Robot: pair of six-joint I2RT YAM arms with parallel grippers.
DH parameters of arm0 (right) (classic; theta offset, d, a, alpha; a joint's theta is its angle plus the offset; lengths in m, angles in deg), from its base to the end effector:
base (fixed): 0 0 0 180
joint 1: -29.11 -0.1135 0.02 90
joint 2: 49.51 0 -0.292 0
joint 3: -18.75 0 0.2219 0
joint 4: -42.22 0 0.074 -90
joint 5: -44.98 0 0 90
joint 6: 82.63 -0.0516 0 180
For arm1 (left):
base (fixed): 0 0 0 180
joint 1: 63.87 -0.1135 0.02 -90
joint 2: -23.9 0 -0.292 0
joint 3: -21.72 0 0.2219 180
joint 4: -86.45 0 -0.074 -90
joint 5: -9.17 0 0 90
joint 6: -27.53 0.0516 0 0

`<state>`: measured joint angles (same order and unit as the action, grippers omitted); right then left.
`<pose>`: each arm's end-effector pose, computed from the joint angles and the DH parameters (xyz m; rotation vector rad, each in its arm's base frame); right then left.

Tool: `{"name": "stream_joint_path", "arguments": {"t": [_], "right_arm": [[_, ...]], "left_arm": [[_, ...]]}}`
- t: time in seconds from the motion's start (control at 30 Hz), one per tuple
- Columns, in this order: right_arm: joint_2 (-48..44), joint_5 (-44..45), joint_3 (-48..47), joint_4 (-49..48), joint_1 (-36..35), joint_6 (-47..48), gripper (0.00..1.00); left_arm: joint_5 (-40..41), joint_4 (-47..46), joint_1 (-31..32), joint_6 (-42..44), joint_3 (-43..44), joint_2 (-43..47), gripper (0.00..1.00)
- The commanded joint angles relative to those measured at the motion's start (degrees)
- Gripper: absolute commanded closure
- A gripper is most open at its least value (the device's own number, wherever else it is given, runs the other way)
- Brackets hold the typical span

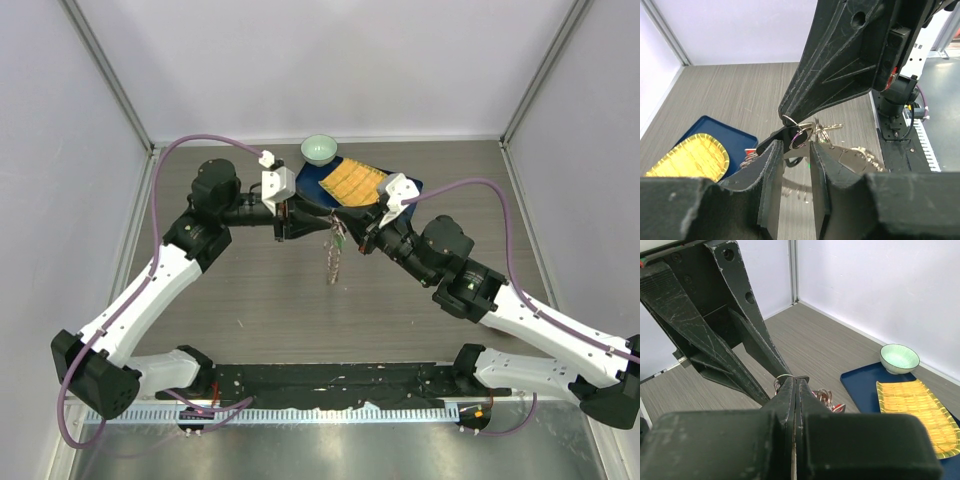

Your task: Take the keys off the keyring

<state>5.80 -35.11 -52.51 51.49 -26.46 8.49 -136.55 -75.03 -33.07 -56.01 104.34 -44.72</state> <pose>0.1154 0.1526 0.4291 -0.5765 1.3729 0.6478 0.1771 -0.1552 0.4310 1.2209 1.2354 -1.1104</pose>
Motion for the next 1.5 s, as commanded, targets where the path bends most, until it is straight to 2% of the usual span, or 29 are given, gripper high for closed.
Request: {"name": "stream_joint_path", "arguments": {"t": [0.0, 0.17, 0.3, 0.67, 1.07, 1.2, 1.33, 1.37, 1.47], "right_arm": [[-2.0, -0.2, -0.4, -6.6, -0.4, -0.9, 0.99], [-2.3, -0.2, -0.3, -6.5, -0.6, -0.9, 0.99], [-2.7, -0.2, -0.3, -6.5, -0.8, -2.3, 0.99], [-2.9, 3.4, 1.0, -5.5, -0.9, -2.3, 0.99], [-1.2, 1.8, 1.1, -5.7, -0.9, -3.1, 0.99], [-1.4, 1.3, 1.0, -5.6, -0.9, -1.4, 0.99], [-2.6, 2.2, 1.8, -8.3, -0.8, 6.8, 0.99], [-2.7, 0.4, 1.7, -9.0, -0.8, 8.2, 0.99], [-3.1, -6.0, 2.5, -12.3, -0.8, 12.8, 0.99]], "left_arm": [[-2.3, -4.0, 0.3, 0.4, 1.6, 0.5, 0.73], [-3.1, -4.1, 0.3, 0.3, 1.7, 0.4, 0.83], [-2.9, -4.5, 0.3, 0.7, 1.4, 0.7, 1.0], [-6.9, -7.2, 0.3, 2.4, -0.6, 2.6, 1.0], [-9.1, -9.2, 0.3, 0.8, -0.1, 3.0, 1.0], [-9.6, -9.1, 0.3, -0.1, -0.8, 3.6, 1.0], [-11.8, -7.2, 0.3, -2.1, -2.3, 4.9, 1.0], [-11.9, -7.2, 0.3, -2.9, -2.9, 5.3, 0.99], [-11.6, -8.7, 0.3, -6.0, -6.0, 7.6, 0.81]]}}
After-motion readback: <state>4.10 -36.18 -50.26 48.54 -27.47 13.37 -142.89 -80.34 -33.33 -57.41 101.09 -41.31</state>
